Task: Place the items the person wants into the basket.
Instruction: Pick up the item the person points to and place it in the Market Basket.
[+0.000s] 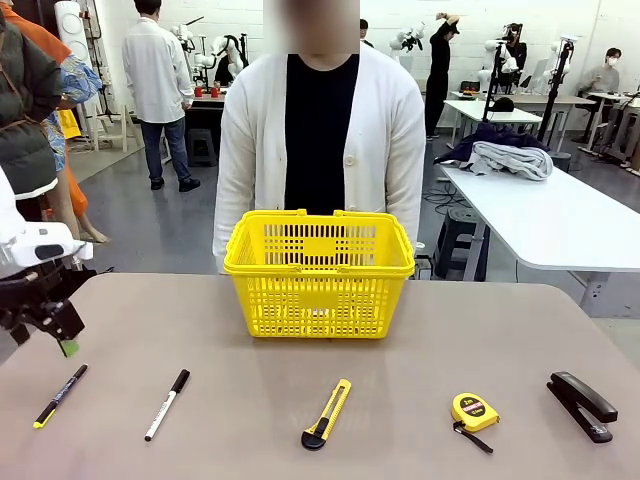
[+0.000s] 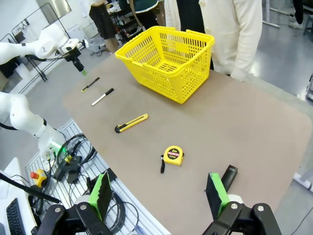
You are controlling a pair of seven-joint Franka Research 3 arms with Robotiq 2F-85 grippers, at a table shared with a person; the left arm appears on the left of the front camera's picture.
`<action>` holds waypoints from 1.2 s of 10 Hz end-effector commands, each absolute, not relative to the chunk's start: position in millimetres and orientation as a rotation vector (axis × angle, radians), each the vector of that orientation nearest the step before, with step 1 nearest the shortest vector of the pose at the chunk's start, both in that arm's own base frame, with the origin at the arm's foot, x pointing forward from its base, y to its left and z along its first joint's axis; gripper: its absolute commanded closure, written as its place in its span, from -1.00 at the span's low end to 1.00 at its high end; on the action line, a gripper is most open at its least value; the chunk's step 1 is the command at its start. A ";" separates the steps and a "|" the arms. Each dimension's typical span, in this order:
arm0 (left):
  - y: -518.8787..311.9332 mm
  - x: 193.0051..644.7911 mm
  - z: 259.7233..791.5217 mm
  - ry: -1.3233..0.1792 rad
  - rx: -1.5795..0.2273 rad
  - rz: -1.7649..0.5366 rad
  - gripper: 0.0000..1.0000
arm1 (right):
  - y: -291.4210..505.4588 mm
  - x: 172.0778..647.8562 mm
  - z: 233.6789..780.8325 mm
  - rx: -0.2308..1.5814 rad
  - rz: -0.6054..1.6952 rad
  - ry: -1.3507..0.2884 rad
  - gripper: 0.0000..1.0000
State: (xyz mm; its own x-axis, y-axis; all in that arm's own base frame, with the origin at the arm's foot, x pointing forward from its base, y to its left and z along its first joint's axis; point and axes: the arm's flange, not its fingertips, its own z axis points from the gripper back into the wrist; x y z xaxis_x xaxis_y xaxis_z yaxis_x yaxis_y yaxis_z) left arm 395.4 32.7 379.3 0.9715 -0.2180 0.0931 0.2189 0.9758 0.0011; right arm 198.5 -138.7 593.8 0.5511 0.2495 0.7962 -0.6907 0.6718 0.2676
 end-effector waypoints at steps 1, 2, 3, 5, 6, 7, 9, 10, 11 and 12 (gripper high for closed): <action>29.2 319.5 313.4 -0.081 -0.042 -0.250 -1.00 | -137.2 199.0 593.4 0.633 0.615 -0.816 -1.00; 28.8 319.6 305.8 -0.061 -0.046 -0.252 -1.00 | -137.2 199.0 593.4 0.633 0.615 -0.816 -1.00; 27.0 318.4 299.4 -0.043 -0.049 -0.261 -1.00 | -137.2 199.0 593.4 0.633 0.615 -0.816 -1.00; 20.0 312.1 290.6 -0.010 -0.062 -0.290 -1.00 | -137.2 199.0 593.4 0.633 0.615 -0.816 -1.00; 15.5 308.4 288.3 -0.006 -0.062 -0.302 -1.00 | -137.2 199.0 593.4 0.633 0.615 -0.816 -1.00; 11.8 305.7 285.2 -0.021 -0.042 -0.309 -1.00 | -137.2 199.0 593.4 0.633 0.615 -0.816 -1.00; 11.7 303.9 281.2 -0.047 -0.029 -0.319 -1.00 | -137.2 199.0 593.4 0.633 0.615 -0.816 -1.00; 12.4 302.9 280.7 -0.051 -0.022 -0.331 -1.00 | -137.2 199.0 593.4 0.633 0.615 -0.816 -1.00; 12.8 302.0 280.1 -0.057 -0.013 -0.342 -1.00 | -137.2 199.0 593.4 0.633 0.615 -0.816 -1.00; 13.3 301.7 278.4 -0.061 -0.009 -0.344 -1.00 | -137.2 199.0 593.4 0.633 0.615 -0.816 -1.00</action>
